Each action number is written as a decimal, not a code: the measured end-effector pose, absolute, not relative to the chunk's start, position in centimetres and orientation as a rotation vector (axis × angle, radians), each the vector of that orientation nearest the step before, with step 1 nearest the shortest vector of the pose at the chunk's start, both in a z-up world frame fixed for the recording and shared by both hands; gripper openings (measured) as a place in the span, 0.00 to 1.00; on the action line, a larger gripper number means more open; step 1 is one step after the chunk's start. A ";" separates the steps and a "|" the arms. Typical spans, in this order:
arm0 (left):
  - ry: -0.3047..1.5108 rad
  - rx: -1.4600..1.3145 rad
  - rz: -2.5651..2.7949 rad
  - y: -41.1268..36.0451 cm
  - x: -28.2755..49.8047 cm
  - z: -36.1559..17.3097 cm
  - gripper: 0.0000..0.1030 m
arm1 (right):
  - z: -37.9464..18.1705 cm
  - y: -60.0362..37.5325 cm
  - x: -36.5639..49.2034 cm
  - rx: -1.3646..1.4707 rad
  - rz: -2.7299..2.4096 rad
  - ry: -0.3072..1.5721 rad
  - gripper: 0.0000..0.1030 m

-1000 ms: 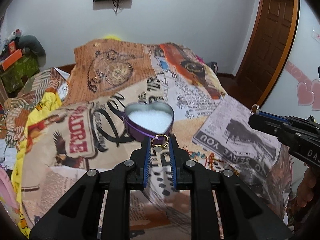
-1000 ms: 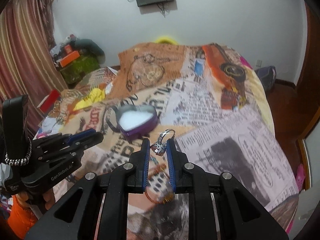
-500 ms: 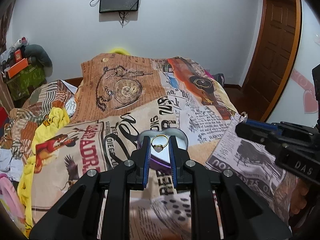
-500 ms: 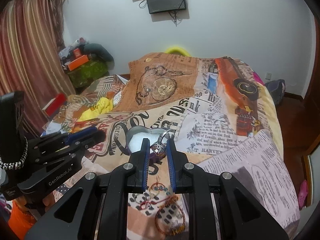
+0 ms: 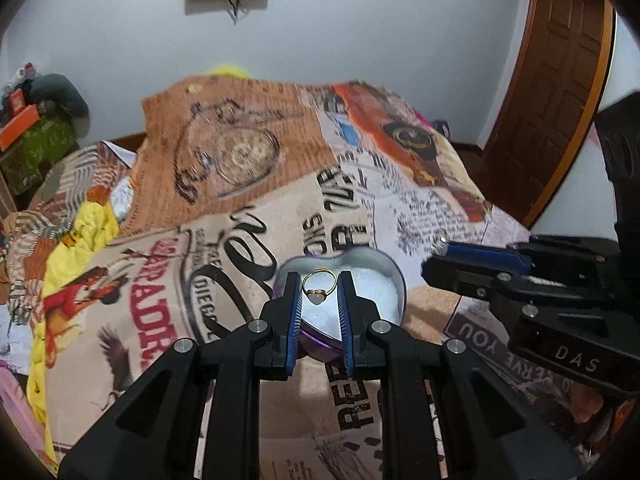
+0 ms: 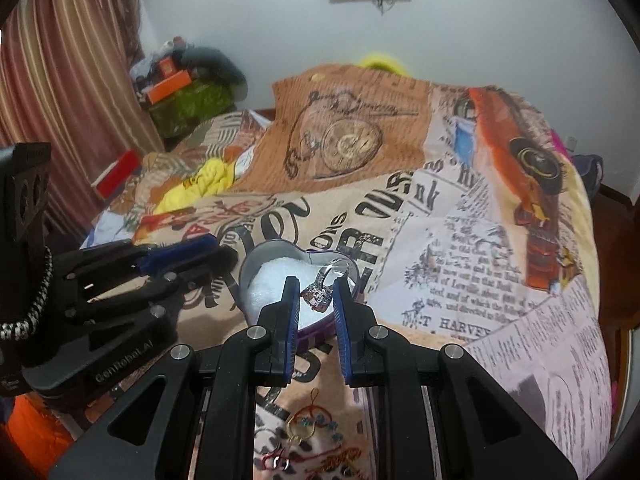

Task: Organize jewelry
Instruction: 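Carry both rings over the heart tin and open both grippers to drop them, then withdraw both grippers from the tin back toward the remaining jewelry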

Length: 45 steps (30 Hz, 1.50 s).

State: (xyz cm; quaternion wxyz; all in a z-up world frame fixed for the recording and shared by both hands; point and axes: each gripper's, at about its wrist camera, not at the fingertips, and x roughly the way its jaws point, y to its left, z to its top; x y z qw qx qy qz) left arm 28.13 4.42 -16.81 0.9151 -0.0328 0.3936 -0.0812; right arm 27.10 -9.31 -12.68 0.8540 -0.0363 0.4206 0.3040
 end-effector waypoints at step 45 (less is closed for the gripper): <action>0.824 -0.040 -0.180 5.7 26.2 -14.2 0.17 | -12.8 -7.2 27.7 -0.236 0.663 0.933 0.23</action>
